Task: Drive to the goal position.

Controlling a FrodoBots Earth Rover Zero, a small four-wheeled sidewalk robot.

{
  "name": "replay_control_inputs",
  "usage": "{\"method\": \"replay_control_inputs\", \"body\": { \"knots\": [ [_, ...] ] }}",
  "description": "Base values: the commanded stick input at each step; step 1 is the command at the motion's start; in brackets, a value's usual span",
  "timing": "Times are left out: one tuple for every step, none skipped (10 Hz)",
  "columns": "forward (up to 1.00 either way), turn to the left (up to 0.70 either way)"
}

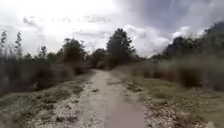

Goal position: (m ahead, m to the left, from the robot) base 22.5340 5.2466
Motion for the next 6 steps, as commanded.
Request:
{"method": "replay_control_inputs", "body": {
  "knots": [
    [0.70, 0.00],
    [0.70, 0.00],
    [0.70, 0.00],
    [0.70, 0.00],
    [0.70, 0.00],
    [0.70, 0.00]
  ]
}}
